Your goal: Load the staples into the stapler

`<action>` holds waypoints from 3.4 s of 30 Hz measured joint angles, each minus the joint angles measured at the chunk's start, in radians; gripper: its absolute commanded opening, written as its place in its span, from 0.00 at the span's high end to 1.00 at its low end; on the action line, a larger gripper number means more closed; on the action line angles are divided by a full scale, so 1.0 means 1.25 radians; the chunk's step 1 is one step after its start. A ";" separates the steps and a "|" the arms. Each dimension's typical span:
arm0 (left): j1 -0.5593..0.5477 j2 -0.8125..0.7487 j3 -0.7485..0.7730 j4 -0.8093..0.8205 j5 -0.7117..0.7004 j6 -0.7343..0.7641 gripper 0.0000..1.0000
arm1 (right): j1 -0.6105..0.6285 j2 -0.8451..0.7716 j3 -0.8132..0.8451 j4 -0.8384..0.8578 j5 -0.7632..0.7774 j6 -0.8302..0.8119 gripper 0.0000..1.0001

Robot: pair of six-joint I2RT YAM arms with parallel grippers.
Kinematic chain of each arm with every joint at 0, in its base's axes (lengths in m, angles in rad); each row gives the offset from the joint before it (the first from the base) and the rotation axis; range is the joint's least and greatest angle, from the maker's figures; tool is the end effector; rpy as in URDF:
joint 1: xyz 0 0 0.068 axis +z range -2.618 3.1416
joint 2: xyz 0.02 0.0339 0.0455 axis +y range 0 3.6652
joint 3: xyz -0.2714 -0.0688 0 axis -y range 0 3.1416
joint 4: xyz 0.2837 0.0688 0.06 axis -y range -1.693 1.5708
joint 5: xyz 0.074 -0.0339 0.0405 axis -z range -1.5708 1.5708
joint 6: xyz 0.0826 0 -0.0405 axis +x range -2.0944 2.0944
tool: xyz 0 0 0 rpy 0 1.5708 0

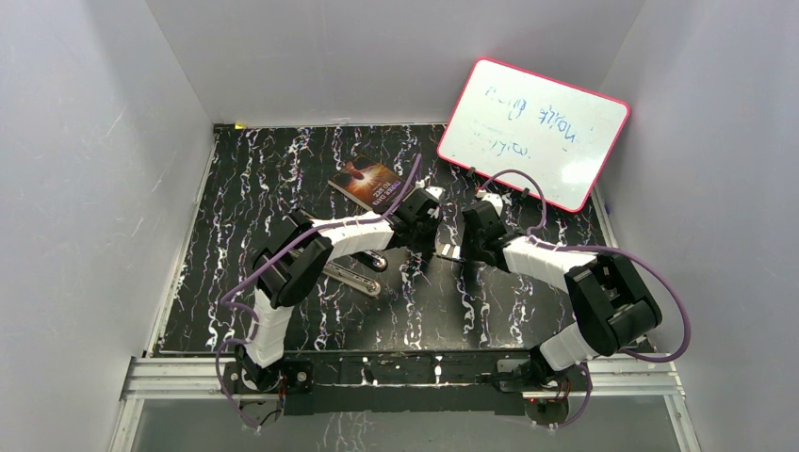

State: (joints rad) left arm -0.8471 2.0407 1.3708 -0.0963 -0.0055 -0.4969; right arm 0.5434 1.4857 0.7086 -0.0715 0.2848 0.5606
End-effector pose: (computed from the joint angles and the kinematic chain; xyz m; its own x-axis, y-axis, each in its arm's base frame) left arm 0.3416 -0.3859 0.1178 -0.7596 0.1397 -0.6352 0.4375 0.8324 -0.3401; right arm 0.3052 0.1573 0.1128 -0.7233 0.1592 -0.6719 0.0559 0.9834 0.1729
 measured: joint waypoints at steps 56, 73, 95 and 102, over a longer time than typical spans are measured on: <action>0.005 -0.065 -0.119 0.098 0.004 -0.114 1.00 | 0.022 -0.053 0.009 -0.012 -0.117 0.045 0.56; 0.005 -0.065 -0.119 0.097 0.004 -0.114 1.00 | 0.022 -0.025 0.012 -0.060 -0.042 0.061 0.50; 0.005 -0.065 -0.119 0.094 0.004 -0.112 1.00 | 0.022 0.020 0.030 -0.042 -0.029 0.054 0.56; 0.005 -0.065 -0.119 0.094 0.004 -0.111 1.00 | 0.022 0.020 0.029 -0.042 -0.023 0.049 0.51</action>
State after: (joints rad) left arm -0.8410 1.9591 1.2217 0.0208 -0.0002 -0.6357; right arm 0.5709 1.5101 0.7452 -0.1234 0.2562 0.6224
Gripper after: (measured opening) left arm 0.007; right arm 0.470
